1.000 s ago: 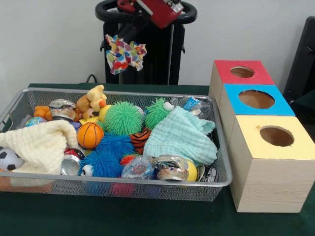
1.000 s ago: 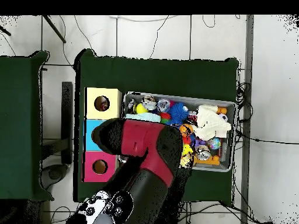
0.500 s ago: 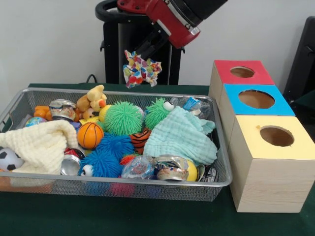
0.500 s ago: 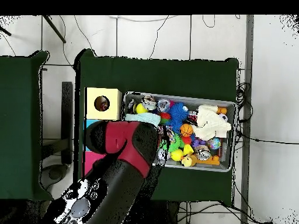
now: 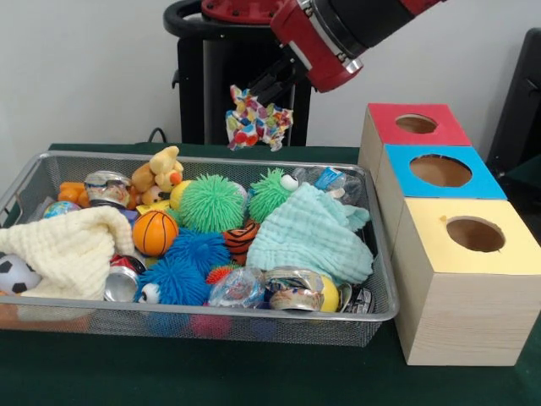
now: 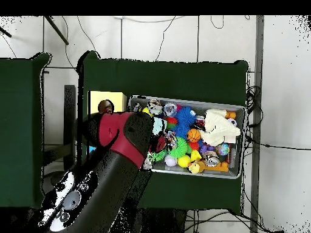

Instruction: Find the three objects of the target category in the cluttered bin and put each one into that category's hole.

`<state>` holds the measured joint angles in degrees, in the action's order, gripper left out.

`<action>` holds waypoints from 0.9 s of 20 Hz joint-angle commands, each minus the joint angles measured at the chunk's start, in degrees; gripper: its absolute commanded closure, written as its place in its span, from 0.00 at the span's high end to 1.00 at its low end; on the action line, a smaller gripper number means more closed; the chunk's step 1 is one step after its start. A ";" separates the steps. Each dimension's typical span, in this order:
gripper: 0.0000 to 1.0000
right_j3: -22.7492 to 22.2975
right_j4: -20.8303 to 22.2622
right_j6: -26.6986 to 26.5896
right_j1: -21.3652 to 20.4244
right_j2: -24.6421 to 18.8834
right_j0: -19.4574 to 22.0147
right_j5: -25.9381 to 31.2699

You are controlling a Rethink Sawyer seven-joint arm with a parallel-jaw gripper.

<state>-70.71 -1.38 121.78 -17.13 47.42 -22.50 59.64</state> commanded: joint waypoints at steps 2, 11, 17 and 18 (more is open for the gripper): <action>0.00 12.89 -5.51 12.55 0.93 -2.26 4.32 18.27; 0.00 19.18 -7.76 10.43 -1.58 -3.90 8.56 30.56; 0.00 22.38 -9.53 15.83 1.04 -4.16 9.50 31.32; 0.00 21.46 -9.24 15.85 0.92 -4.12 9.22 30.01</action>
<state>-52.96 -7.43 121.92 -18.51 47.54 -14.92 86.65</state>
